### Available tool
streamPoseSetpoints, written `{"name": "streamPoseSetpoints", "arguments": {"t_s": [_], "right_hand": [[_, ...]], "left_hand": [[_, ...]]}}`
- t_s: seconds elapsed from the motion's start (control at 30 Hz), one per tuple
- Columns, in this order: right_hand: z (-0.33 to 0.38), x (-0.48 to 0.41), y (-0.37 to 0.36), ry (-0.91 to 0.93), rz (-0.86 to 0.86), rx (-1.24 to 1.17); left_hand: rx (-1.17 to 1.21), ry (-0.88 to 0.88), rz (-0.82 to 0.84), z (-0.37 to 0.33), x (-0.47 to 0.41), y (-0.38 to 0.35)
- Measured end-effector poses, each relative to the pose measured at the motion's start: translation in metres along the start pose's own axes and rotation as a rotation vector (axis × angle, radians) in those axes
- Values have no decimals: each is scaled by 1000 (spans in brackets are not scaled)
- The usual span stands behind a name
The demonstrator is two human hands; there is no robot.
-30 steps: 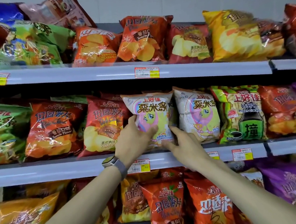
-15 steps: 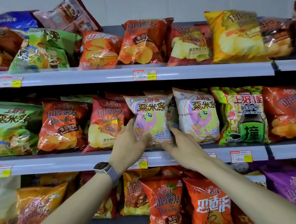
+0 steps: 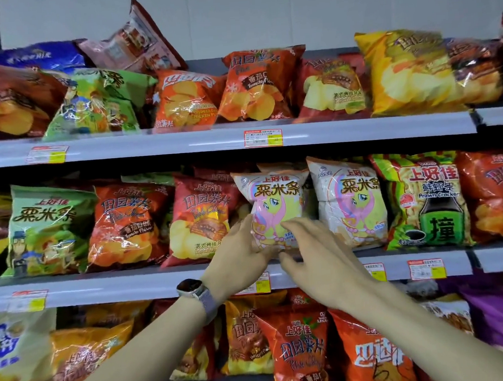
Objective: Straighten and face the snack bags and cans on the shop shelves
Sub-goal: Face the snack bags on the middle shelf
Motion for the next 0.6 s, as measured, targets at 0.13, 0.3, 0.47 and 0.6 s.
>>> {"name": "streamPoseSetpoints", "arguments": {"t_s": [0.13, 0.3, 0.47, 0.6], "right_hand": [[33, -2, -17, 8, 5, 43], [96, -11, -40, -43, 42, 81], [162, -34, -69, -62, 61, 159], [209, -49, -93, -77, 28, 169]], "left_hand": [[-116, -121, 39, 10, 17, 34], [-276, -44, 253, 53, 56, 113], [-526, 95, 234, 125, 88, 201], [-703, 206, 190, 175, 101, 265]]}}
Point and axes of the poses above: each hand's wrist, its own x-axis away from the middle knuckle, its own y-axis out of the back of the hand, z = x × y, the point moved 2 cm from there along -x, towards the middle knuckle, and after that the axes turned 5 degrees about -z, right-handed, at the moved point
